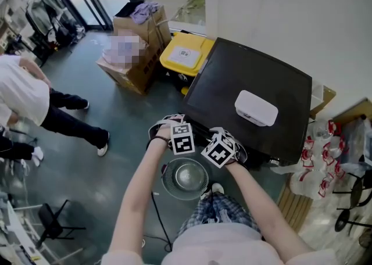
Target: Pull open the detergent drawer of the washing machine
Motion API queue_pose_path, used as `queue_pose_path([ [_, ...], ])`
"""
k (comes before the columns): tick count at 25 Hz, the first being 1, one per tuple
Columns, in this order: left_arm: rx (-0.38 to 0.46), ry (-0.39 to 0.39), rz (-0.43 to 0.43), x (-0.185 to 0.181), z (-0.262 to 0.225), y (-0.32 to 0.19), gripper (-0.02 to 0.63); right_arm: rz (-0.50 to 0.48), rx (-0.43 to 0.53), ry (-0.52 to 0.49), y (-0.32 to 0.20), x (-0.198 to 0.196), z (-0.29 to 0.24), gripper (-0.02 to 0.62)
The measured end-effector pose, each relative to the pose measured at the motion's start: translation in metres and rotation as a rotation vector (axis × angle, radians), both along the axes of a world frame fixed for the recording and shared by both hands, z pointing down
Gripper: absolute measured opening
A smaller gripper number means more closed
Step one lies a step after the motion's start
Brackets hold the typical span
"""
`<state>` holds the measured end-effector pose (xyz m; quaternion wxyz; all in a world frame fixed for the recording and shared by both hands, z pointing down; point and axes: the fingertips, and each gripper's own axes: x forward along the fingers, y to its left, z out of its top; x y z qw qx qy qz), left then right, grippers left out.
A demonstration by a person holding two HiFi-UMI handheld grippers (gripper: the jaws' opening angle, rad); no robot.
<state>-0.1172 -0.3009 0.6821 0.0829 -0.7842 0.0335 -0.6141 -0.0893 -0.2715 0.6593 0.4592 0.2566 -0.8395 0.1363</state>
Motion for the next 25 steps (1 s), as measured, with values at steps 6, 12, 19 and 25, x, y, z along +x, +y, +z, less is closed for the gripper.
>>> queue_pose_path([
  [6,0.093,-0.058,0.07,-0.001,0.003,-0.009,0.299,-0.011,0.047,0.071,-0.004,0.002,0.004,0.227],
  [12,0.216,-0.074,0.12,0.0,-0.001,-0.023,0.148,-0.03,0.107,0.159,-0.011,0.005,0.006,0.146],
  [19,0.286,-0.09,0.165,-0.001,0.0,-0.026,0.087,-0.015,0.152,0.194,-0.015,0.007,0.007,0.083],
  [25,0.325,-0.113,0.249,-0.002,0.001,-0.024,0.074,-0.009,0.159,0.199,-0.018,0.007,0.007,0.055],
])
